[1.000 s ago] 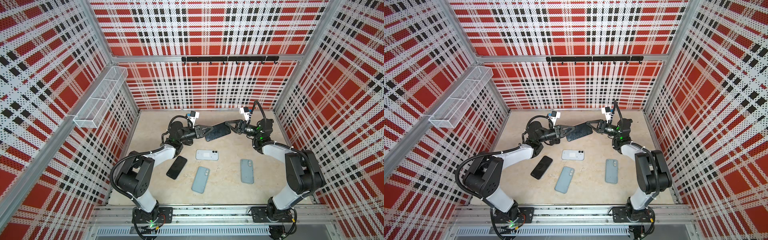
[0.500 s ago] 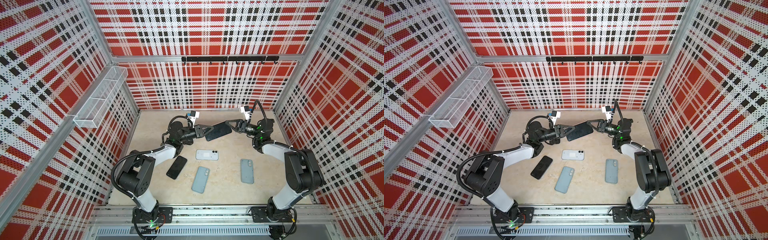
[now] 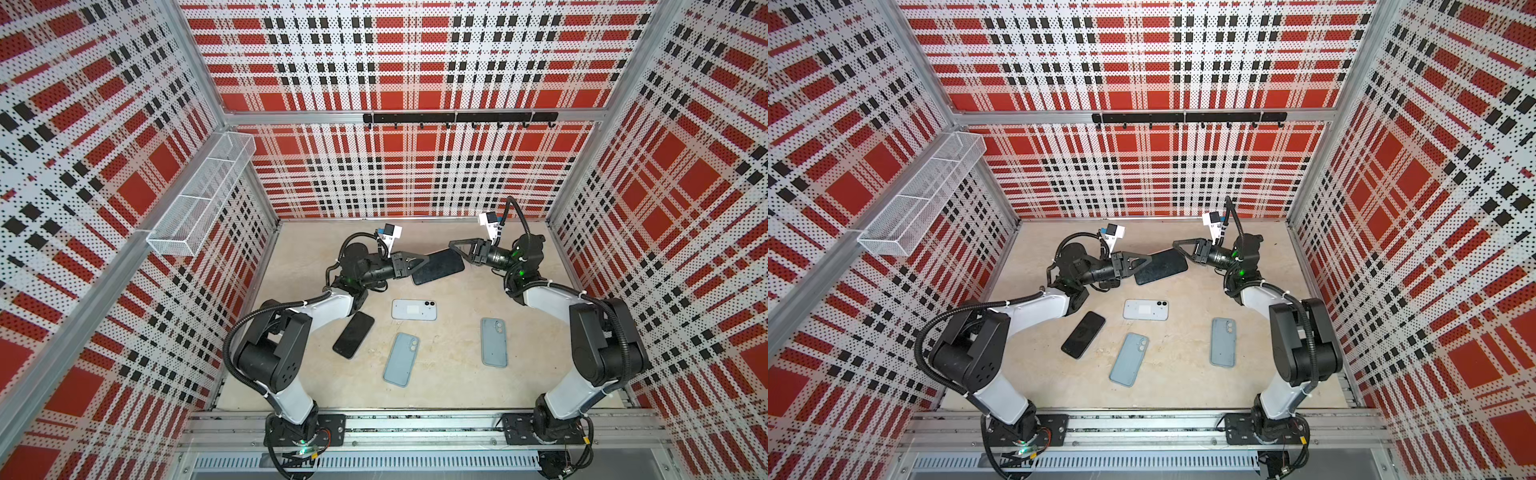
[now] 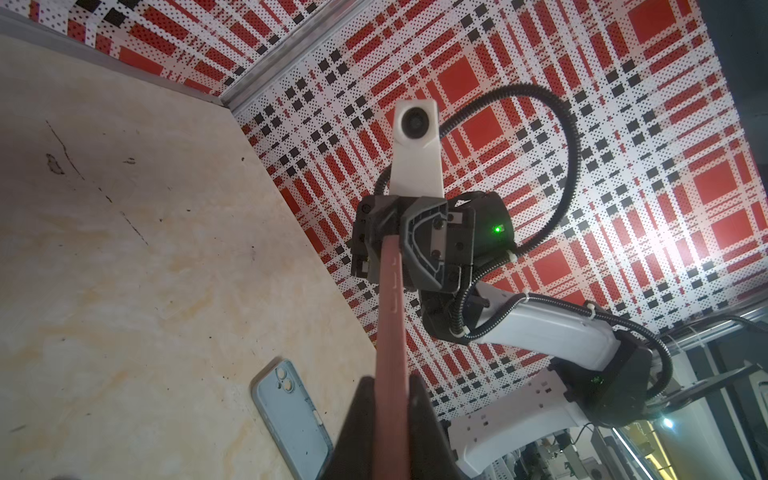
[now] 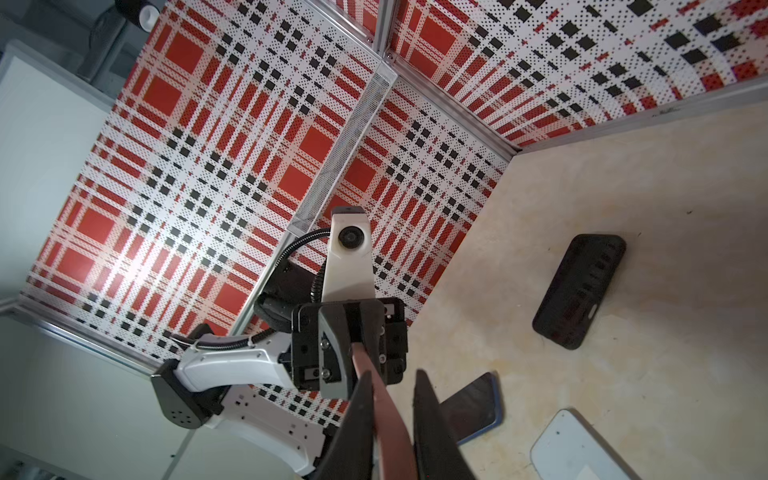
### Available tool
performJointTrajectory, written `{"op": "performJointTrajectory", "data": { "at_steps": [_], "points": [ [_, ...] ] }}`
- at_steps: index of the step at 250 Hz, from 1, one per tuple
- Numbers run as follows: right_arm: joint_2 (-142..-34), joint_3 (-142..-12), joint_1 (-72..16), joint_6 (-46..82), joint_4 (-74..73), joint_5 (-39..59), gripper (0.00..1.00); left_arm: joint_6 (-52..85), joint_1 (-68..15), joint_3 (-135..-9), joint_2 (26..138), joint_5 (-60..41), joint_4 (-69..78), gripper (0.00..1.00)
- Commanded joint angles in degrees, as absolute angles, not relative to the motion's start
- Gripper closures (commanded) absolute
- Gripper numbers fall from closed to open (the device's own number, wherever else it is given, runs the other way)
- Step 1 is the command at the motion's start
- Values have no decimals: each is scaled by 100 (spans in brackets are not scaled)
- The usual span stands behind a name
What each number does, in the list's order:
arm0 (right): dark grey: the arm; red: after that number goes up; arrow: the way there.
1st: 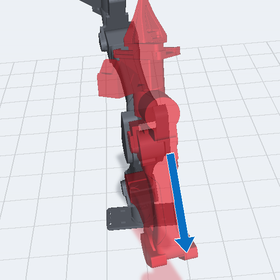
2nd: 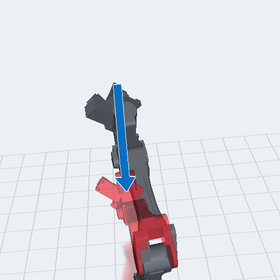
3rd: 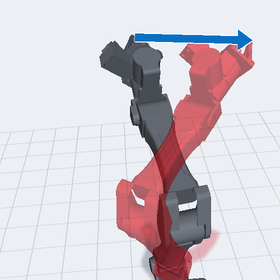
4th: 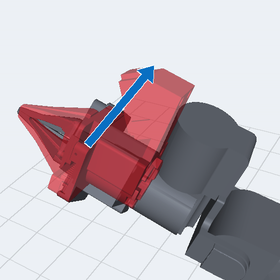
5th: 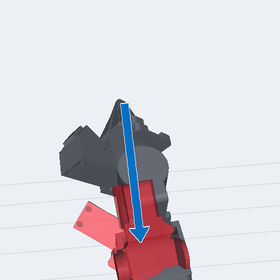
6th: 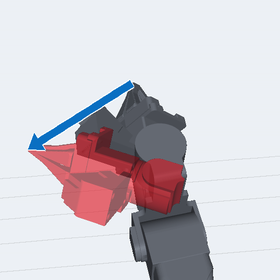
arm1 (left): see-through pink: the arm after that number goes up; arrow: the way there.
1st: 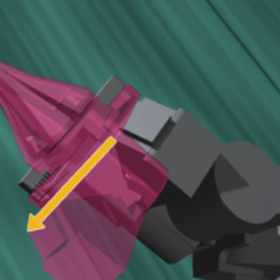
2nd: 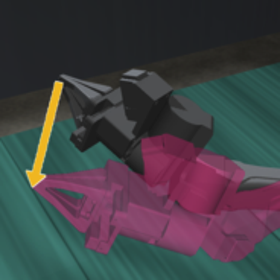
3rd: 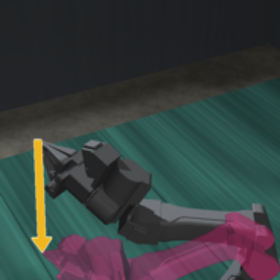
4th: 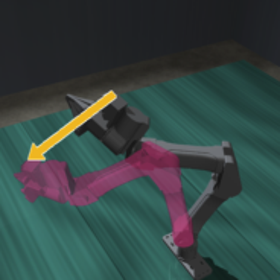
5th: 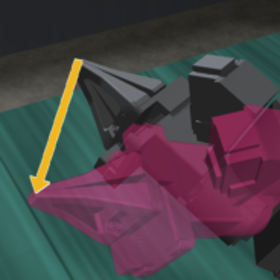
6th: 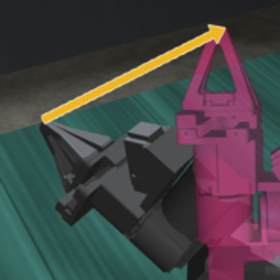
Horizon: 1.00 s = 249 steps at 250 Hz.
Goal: Put the phone into the phone case
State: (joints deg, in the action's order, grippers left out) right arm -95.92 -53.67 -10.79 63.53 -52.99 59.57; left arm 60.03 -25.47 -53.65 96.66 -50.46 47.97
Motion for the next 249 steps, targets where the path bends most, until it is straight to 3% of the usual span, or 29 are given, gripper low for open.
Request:
{"op": "performJointTrajectory", "data": {
  "at_steps": [1,25,121,137,154,210,249],
  "points": [
    [-9417,-5372,-1111,6147,-5327,5824,94,6006,-2596,-5582,9706,-5032,5078,89],
    [-9377,-5333,-1124,5935,-5180,5734,100,6008,-2593,-5590,9705,-5019,5067,88],
    [-8646,-5224,-1120,4269,-3534,4935,100,5973,-2567,-5543,9637,-5026,5017,88],
    [-8389,-5205,-1125,3950,-3146,4669,90,5976,-2565,-5539,9633,-5025,5016,88],
    [-8031,-5190,-1118,3590,-2681,4263,69,5963,-2562,-5530,9626,-5021,5009,88],
    [-7008,-5225,-1123,2799,-1331,3124,46,5947,-2550,-5537,9615,-4975,5001,88],
    [-6728,-5018,-1107,2915,-1199,3035,35,5937,-2559,-5602,9598,-4859,5005,88]
  ]
}}
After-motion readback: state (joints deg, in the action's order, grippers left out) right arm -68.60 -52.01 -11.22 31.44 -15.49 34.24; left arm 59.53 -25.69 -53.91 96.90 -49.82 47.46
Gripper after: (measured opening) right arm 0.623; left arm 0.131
